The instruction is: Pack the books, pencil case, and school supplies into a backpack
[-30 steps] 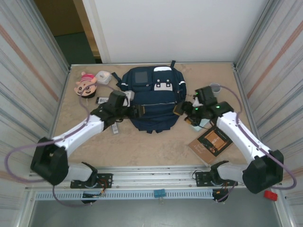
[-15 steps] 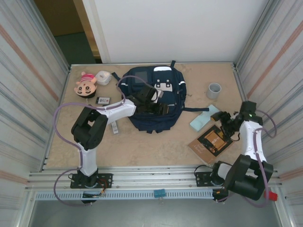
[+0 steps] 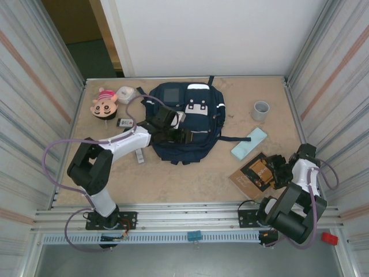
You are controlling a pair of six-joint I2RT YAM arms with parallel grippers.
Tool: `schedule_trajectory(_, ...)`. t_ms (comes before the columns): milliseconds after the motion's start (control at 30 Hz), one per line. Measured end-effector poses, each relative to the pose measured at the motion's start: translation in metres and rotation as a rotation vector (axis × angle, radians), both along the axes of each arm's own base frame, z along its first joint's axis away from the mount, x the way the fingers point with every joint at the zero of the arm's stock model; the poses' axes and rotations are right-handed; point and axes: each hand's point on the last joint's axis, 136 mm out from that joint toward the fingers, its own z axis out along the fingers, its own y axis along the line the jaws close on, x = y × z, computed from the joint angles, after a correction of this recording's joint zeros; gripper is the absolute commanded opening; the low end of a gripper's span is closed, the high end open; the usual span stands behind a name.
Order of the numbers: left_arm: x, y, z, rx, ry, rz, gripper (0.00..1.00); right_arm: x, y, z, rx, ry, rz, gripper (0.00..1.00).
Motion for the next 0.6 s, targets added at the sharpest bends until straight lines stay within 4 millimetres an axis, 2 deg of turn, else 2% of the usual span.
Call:
schedule_trajectory(100,-0.009,-0.022,0.015,-0.041,-0.016,-0.047,0.6,0.005,0.006,-0.001,-0.006,-0.009,0.031,0.82)
schedule_trajectory(200,-0.019,-0.039,0.022,-0.079,-0.012,-0.081,0.6,0.019,0.021,0.0,0.003,-0.044,0.099,0.8)
schedule_trajectory(333,-0.029,-0.051,0.019,-0.107,0.022,-0.104,0.59,0.045,0.057,0.007,0.046,-0.145,0.248,0.79)
schedule_trajectory(433,-0.034,-0.06,0.011,-0.124,0.061,-0.118,0.57,0.053,0.08,0.013,0.079,-0.173,0.343,0.8)
schedule_trajectory(500,-0.04,-0.068,0.005,-0.128,0.088,-0.135,0.57,0.056,0.079,0.021,0.058,-0.16,0.357,0.8)
schedule_trajectory(600,-0.047,-0.088,0.001,-0.139,0.116,-0.168,0.56,0.056,0.065,0.035,-0.024,-0.136,0.338,0.81)
